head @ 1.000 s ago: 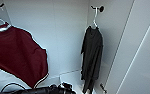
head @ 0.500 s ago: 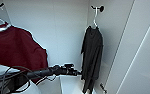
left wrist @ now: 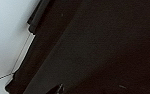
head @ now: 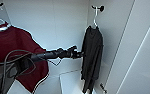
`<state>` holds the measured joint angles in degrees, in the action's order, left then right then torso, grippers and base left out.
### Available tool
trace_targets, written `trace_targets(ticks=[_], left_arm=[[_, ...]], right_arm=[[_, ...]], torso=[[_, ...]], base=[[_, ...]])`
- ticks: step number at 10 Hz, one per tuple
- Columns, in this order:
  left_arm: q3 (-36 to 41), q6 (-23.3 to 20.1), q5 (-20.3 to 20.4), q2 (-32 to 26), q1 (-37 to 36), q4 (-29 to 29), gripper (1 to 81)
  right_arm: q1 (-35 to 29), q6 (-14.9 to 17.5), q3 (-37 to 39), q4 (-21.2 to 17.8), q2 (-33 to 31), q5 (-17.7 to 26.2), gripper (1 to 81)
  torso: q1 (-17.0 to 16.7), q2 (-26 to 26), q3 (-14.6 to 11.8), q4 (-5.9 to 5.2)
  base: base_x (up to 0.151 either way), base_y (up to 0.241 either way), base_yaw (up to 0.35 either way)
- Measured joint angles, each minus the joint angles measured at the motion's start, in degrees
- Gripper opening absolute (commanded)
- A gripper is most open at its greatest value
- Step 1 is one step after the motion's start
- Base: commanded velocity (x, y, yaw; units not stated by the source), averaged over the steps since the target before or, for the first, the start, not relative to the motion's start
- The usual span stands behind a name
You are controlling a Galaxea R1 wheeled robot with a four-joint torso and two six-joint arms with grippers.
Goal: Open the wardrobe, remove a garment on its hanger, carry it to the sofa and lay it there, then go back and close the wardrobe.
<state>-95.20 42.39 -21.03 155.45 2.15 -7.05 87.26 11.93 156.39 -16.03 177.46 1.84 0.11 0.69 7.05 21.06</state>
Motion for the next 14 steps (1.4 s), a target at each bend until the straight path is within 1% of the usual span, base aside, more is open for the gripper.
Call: trace_targets(ticks=[2, 3, 5, 7, 8, 11, 12, 14], left_arm=[[-1.8, 6.42, 0.15, 1.74, -4.79, 0.27, 81.1], [-2.95, 10.73, 0.59, 2.1, -6.58, 0.33, 81.1], [-4.61, 17.04, 2.78, 2.16, -8.75, 0.38, 81.1], [-6.16, 27.19, 5.85, 2.21, -10.26, 0.41, 81.1], [-6.81, 31.34, 7.06, 2.45, -11.18, 0.44, 81.1], [-9.55, 42.07, 12.17, 4.55, -15.79, 0.44, 81.1], [-10.75, 45.07, 13.09, 5.3, -16.62, 0.44, 81.1], [-13.02, 46.92, 13.87, 6.57, -18.92, 0.44, 81.1]], right_arm=[[-0.13, 0.0, 0.02, 0.02, 0.02, 0.05, 81.1], [-0.13, 0.0, 0.02, 0.02, 0.05, -0.09, 81.1], [0.06, 0.0, 0.06, 0.02, 0.4, -0.72, 81.1], [0.04, 0.0, 0.06, 0.02, 0.5, -0.77, 81.1], [0.04, 0.0, 0.09, 0.02, 0.44, -0.8, 81.1], [0.02, 0.02, 0.22, 0.02, 0.85, -0.79, 81.1], [0.02, 0.0, 0.28, 0.05, 0.85, -0.8, 81.1], [0.02, 0.02, 0.61, 0.07, 1.13, -0.8, 81.1]], torso=[[0.0, 0.0, 0.0, 0.0], [0.0, 0.0, 0.0, 0.0], [0.02, -0.02, 0.02, 0.0], [0.02, -0.02, 0.04, 0.0], [0.02, -0.02, 0.04, 0.0], [0.05, -0.05, 0.04, 0.0], [0.05, -0.05, 0.04, 0.0], [0.07, -0.05, 0.04, 0.0]], base=[[0.0, 0.0, 0.0], [0.0, 0.0, 0.0], [0.0, 0.0, 0.0], [0.0, 0.0, 0.0], [0.0, 0.0, 0.0], [0.0, 0.0, 0.0], [0.0, 0.0, 0.0], [0.0, 0.0, 0.0]])
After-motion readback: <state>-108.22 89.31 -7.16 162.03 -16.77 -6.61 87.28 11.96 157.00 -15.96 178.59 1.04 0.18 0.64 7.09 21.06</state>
